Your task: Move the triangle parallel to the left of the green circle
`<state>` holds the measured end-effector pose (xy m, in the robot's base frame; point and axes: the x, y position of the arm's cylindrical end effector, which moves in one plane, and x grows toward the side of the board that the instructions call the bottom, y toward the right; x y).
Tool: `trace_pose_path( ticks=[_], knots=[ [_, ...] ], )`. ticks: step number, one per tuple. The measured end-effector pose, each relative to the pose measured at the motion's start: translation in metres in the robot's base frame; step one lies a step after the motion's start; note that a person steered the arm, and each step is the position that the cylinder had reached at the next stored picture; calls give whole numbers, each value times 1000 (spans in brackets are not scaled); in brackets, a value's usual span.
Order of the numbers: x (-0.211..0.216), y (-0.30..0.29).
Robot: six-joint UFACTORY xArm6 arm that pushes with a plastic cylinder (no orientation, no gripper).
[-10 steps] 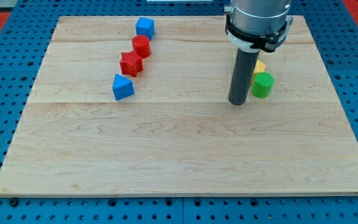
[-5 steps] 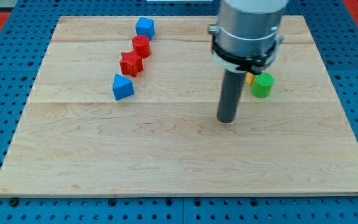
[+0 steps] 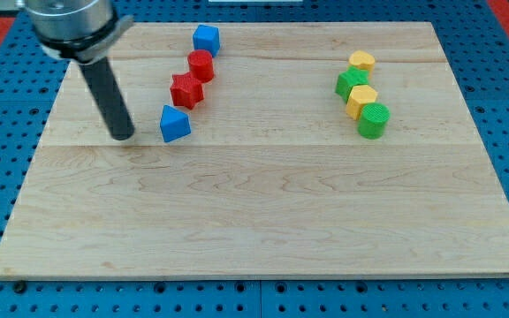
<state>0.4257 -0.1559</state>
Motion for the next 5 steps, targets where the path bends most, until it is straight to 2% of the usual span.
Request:
trace_pose_path(
  ticks=[1, 4, 5],
  knots=[
    [0, 61],
    [-30, 58],
    [-33, 76]
  ],
)
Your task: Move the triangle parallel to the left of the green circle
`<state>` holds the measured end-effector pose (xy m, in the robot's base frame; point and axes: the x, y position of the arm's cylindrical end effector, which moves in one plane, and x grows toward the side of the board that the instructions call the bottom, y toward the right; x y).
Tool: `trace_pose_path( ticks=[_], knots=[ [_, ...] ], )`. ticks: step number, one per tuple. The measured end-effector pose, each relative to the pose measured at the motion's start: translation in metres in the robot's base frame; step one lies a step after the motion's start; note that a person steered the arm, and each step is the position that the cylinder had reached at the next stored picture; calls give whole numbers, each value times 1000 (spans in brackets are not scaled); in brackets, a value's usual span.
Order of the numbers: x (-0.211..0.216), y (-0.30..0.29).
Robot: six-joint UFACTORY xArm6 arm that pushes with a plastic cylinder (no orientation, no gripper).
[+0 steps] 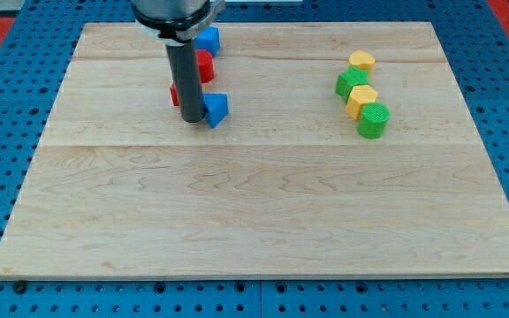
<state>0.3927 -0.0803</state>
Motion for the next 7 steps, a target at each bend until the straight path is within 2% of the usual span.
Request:
trace_pose_path(
  ticks=[3, 7],
  knots=[
    [-42, 19],
    [-13, 109]
  ],
)
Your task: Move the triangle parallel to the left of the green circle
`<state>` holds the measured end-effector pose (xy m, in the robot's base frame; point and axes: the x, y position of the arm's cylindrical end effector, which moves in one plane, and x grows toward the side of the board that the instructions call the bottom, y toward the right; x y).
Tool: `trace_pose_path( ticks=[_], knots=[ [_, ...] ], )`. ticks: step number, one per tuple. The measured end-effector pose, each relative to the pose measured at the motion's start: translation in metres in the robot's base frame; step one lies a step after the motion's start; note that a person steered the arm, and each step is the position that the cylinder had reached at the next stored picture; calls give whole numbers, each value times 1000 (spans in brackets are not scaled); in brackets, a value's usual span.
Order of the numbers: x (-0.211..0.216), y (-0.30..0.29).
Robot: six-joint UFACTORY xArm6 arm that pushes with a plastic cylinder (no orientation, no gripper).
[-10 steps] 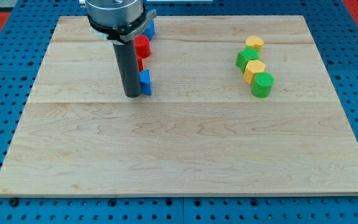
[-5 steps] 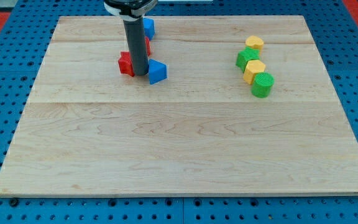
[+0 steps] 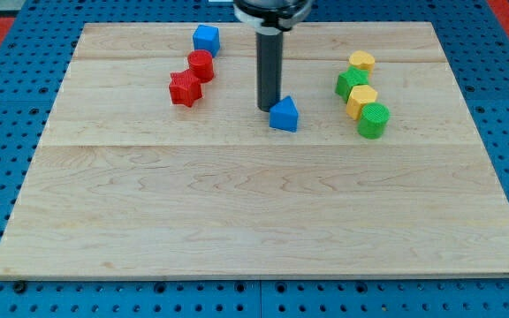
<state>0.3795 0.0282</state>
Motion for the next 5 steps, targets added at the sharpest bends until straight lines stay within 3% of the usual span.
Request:
trace_pose_path(
  ticks=[5],
  knots=[
    [52, -2]
  ],
)
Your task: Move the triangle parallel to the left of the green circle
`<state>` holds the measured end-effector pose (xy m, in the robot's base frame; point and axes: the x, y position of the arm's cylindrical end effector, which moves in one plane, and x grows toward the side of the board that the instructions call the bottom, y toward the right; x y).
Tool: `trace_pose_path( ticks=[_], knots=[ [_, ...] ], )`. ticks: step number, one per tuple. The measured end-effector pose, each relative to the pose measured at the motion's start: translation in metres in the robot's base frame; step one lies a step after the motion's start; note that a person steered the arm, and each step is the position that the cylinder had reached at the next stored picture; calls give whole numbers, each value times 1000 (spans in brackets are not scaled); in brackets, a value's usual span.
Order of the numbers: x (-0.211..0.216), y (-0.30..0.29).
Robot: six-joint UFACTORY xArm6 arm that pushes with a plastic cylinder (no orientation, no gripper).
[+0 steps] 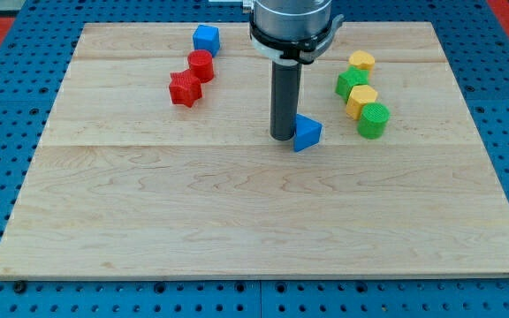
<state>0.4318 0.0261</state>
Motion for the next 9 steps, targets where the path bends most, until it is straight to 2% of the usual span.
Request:
trace_pose_path(
  ticks=[1, 2, 5, 9],
  knots=[
    [24, -10],
    [37, 13],
    [8, 26],
    [4, 79]
  ],
)
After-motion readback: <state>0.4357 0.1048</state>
